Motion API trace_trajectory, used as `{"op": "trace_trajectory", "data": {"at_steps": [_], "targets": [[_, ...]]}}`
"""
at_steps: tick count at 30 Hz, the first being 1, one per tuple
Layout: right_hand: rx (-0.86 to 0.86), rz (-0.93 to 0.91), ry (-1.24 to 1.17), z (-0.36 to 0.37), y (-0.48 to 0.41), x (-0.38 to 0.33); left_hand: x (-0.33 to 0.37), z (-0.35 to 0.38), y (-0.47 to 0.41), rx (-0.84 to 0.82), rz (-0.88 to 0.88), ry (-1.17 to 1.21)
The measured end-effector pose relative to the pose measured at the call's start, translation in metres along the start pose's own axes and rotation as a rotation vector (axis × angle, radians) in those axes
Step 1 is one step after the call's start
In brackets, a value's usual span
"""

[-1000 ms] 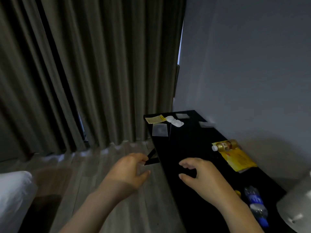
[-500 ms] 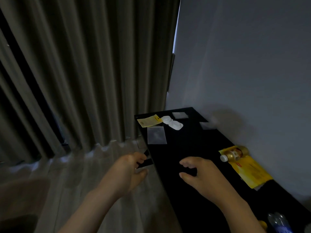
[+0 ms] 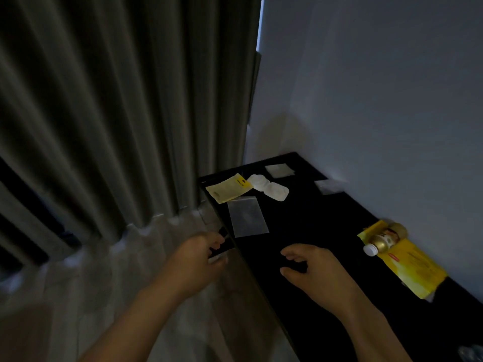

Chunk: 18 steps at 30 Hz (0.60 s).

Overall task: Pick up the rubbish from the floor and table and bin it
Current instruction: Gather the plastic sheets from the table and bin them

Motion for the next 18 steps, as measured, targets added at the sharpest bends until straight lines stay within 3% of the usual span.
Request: {"op": "trace_trajectory", "data": {"at_steps": [18], "targets": [[0.038,0.113,-0.152,-0.026,-0.213,0.065,-0.027,-0.008,-0.23,-0.056,0.012,-0.123]]}}
Point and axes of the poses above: each hand's wrist, its own y-axis away from the middle knuckle, its own z-axis out of the palm, x = y × z, the point moved 4 cm from there along -y, towards the middle knuckle, and after that the axes turned 4 degrees about -z, right-handed, at the moved point
